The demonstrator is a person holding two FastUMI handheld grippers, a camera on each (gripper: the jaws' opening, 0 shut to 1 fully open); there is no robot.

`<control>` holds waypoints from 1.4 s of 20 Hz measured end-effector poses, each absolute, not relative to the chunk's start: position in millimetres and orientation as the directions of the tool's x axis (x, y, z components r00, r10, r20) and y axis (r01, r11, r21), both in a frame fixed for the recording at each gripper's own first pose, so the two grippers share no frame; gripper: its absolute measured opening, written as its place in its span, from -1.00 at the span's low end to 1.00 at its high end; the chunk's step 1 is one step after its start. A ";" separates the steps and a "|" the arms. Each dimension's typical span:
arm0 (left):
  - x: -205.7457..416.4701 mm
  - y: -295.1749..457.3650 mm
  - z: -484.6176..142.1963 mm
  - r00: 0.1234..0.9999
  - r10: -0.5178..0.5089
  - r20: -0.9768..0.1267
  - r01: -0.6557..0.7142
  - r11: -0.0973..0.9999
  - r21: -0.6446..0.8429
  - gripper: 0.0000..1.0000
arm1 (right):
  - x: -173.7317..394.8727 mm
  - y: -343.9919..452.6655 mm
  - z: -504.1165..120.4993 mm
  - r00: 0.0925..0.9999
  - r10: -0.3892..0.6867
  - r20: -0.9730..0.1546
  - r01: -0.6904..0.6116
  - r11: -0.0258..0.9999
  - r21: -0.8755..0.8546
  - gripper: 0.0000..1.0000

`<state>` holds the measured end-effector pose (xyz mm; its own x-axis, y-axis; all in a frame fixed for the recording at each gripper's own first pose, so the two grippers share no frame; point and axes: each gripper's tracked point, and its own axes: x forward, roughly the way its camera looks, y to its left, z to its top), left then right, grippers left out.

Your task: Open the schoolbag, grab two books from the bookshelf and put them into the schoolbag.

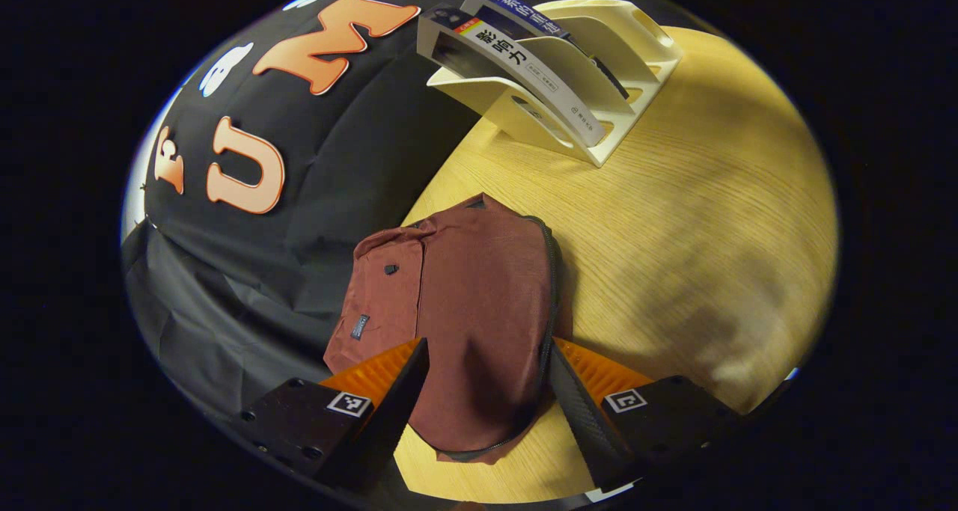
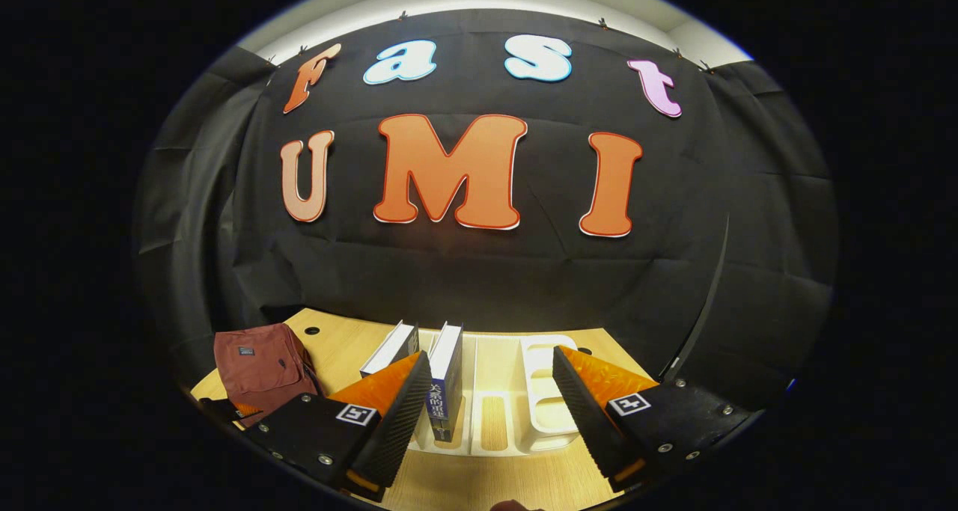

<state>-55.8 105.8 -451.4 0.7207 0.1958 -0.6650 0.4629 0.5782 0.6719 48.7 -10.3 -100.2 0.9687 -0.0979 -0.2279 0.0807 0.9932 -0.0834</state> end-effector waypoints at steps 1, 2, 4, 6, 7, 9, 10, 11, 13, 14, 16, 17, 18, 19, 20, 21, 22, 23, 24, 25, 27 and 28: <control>-55.2 105.2 -450.3 0.724 0.195 -0.662 0.461 0.576 0.675 0.94 | 49.2 -10.0 -99.7 0.969 -0.098 -0.228 0.082 0.993 -0.079 0.92; -53.9 105.2 -449.4 0.724 0.198 -0.660 0.460 0.574 0.677 0.91 | 49.0 -10.5 -99.5 0.969 -0.099 -0.225 0.083 0.993 -0.079 0.92; -50.9 108.1 -440.9 0.730 0.210 -0.651 0.454 0.563 0.690 0.87 | 48.8 -11.3 -98.8 0.970 -0.099 -0.224 0.081 0.993 -0.085 0.93; -48.1 112.1 -432.2 0.734 0.218 -0.643 0.444 0.561 0.698 0.72 | 51.4 -8.2 -96.1 0.970 -0.095 -0.222 0.077 0.993 -0.091 0.92; -48.8 114.8 -429.8 0.728 0.226 -0.647 0.446 0.560 0.698 0.72 | 52.3 -7.5 -94.8 0.971 -0.093 -0.219 0.074 0.993 -0.093 0.92; -40.5 117.8 -428.3 0.735 0.230 -0.638 0.441 0.553 0.707 0.72 | 52.7 -6.1 -95.8 0.971 -0.090 -0.220 0.070 0.993 -0.098 0.92; -38.4 119.3 -431.8 0.725 0.242 -0.645 0.444 0.553 0.706 0.66 | 52.4 -4.6 -94.4 0.972 -0.089 -0.218 0.069 0.993 -0.097 0.92; -36.5 120.5 -435.4 0.714 0.245 -0.656 0.452 0.555 0.699 0.50 | 53.1 -2.6 -94.2 0.972 -0.085 -0.220 0.065 0.993 -0.095 0.92; -27.8 118.6 -435.7 0.712 0.235 -0.662 0.456 0.561 0.690 0.46 | 54.3 2.7 -95.0 0.972 -0.078 -0.222 0.057 0.993 -0.099 0.92; -25.3 120.9 -432.2 0.706 0.238 -0.667 0.462 0.560 0.688 0.28 | 55.0 5.8 -94.4 0.972 -0.074 -0.225 0.052 0.993 -0.104 0.92; -18.2 126.3 -426.0 0.697 0.230 -0.679 0.459 0.585 0.669 -0.34 | 60.8 13.1 -94.6 0.969 -0.064 -0.237 0.038 0.993 -0.111 0.93; -14.4 131.2 -423.1 0.682 0.221 -0.698 0.468 0.601 0.648 -0.44 | 63.9 18.1 -95.0 0.967 -0.057 -0.247 0.029 0.993 -0.114 0.93; -7.6 134.0 -418.5 0.676 0.215 -0.705 0.469 0.613 0.636 -0.53 | 64.6 22.1 -96.8 0.965 -0.052 -0.258 0.022 0.993 -0.117 0.93; -2.6 137.1 -411.7 0.672 0.206 -0.712 0.469 0.626 0.624 -0.68 | 67.0 28.2 -97.1 0.962 -0.041 -0.269 0.010 0.993 -0.115 0.93; 1.7 141.2 -407.5 0.664 0.202 -0.720 0.470 0.636 0.612 -0.68 | 71.1 33.8 -97.0 0.960 -0.033 -0.277 0.001 0.993 -0.115 0.93; 3.7 145.4 -402.5 0.656 0.190 -0.730 0.473 0.650 0.595 -0.77 | 74.5 39.4 -97.9 0.955 -0.020 -0.295 -0.015 0.993 -0.117 0.93; 6.2 148.1 -399.3 0.638 0.170 -0.751 0.486 0.668 0.564 -0.77 | 78.8 47.2 -100.9 0.951 -0.007 -0.310 -0.031 0.993 -0.117 0.92; 7.9 151.9 -394.4 0.621 0.158 -0.768 0.493 0.683 0.539 -0.77 | 83.3 53.9 -102.2 0.945 0.003 -0.328 -0.046 0.992 -0.122 0.93; 12.2 154.8 -388.9 0.610 0.141 -0.780 0.497 0.699 0.515 -0.80 | 87.2 60.0 -105.5 0.937 0.012 -0.350 -0.059 0.990 -0.125 0.93; 16.1 157.8 -384.3 0.596 0.121 -0.794 0.502 0.716 0.486 -0.79 | 91.4 66.4 -109.7 0.927 0.021 -0.374 -0.074 0.989 -0.127 0.93; 22.5 166.3 -372.7 0.561 0.076 -0.824 0.523 0.739 0.424 -0.79 | 99.5 77.5 -116.4 0.903 0.035 -0.427 -0.101 0.986 -0.132 0.93; 27.1 171.3 -366.3 0.549 0.058 -0.834 0.528 0.749 0.400 -0.80 | 103.6 80.9 -117.1 0.893 0.041 -0.449 -0.111 0.985 -0.129 0.93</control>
